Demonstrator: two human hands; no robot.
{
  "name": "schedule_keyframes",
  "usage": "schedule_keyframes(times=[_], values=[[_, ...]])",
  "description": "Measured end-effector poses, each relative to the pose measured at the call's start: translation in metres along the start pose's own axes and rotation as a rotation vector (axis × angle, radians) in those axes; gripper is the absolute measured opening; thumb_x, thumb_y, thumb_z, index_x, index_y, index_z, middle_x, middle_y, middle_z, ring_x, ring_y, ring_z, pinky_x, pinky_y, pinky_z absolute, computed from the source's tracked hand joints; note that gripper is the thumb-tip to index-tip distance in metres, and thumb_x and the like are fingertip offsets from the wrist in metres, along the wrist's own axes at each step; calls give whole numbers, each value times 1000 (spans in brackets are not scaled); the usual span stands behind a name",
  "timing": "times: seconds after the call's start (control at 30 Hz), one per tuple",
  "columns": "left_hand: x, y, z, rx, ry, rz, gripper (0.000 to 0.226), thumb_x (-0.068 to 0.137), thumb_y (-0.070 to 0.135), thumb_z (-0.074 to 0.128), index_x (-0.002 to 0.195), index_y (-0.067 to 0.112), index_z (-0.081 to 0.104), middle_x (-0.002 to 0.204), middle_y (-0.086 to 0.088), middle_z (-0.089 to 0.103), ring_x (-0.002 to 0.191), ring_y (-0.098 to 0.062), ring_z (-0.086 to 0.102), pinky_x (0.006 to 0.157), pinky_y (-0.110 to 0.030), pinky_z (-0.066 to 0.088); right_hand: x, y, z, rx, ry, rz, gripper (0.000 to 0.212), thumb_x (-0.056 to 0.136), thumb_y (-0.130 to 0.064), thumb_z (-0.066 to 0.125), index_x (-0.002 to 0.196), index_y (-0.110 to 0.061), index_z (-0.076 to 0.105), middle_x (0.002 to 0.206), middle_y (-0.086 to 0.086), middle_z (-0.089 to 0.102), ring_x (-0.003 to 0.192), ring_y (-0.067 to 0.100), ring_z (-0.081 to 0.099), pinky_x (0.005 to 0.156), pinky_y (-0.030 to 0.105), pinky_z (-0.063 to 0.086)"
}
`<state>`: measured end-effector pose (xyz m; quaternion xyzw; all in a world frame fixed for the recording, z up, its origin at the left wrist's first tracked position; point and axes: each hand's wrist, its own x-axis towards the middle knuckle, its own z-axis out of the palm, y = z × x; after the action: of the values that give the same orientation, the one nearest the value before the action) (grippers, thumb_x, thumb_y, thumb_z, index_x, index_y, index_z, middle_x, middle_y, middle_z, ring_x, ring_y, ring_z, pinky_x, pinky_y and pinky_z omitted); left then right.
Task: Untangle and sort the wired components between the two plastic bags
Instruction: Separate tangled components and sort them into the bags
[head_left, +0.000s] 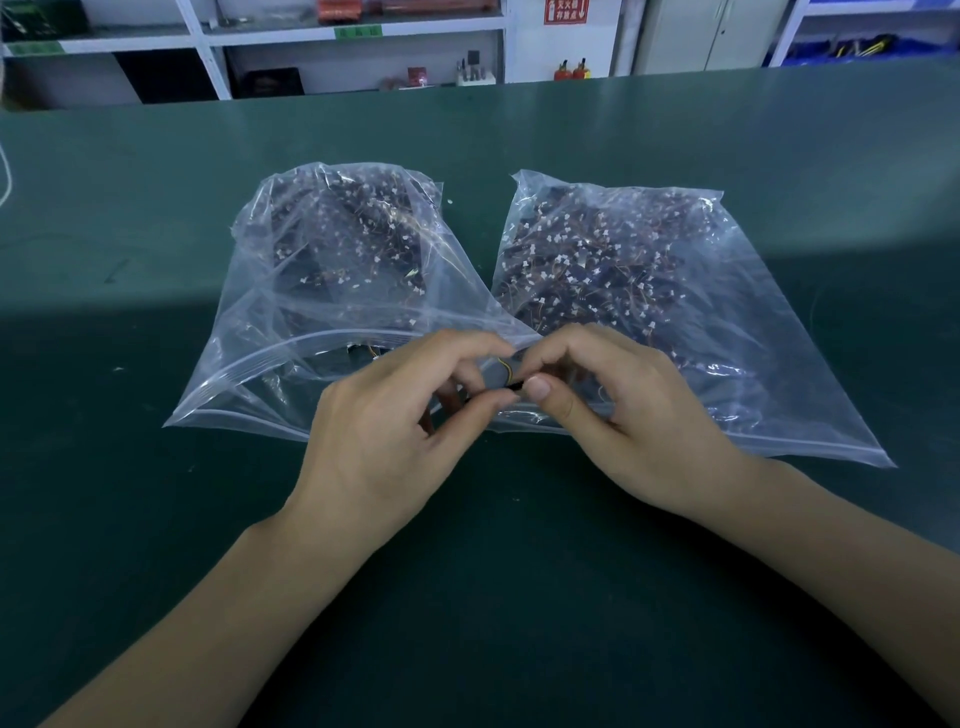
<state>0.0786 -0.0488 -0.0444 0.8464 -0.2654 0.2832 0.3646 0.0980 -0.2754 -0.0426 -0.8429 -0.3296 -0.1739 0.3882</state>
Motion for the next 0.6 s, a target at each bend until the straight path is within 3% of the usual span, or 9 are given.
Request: schedule_keyframes(times=[0.17,0.4,0.5,0.6], values=[[3,-4,-2,26,150,15,12,97,28,81,98,18,75,92,14,71,79,-9,69,66,-24,54,1,2,-6,-227,-117,-35,37,92,-47,72,120,-24,63,105,-18,63,94,7,60,91,34,48],[4,-2,-3,13,76,64,6,96,17,81,95,12,78,91,9,70,79,-12,67,64,-27,53,4,4,-10,-376,-175,-48,38,77,-18,73,113,-20,64,99,-16,57,92,9,54,89,29,43],[4,-2,-3,-7,19,92,5,99,12,77,103,11,80,98,6,71,86,-12,68,69,-29,54,4,7,-10,-343,-98,-20,31,79,-6,74,106,-18,67,95,-14,62,87,8,54,85,30,47],[3,0,-2,-26,-41,105,9,100,10,75,106,12,80,100,6,70,90,-15,69,70,-35,55,4,8,-10,-339,14,2,27,83,-1,73,102,-19,70,92,-13,64,83,5,53,79,24,42]])
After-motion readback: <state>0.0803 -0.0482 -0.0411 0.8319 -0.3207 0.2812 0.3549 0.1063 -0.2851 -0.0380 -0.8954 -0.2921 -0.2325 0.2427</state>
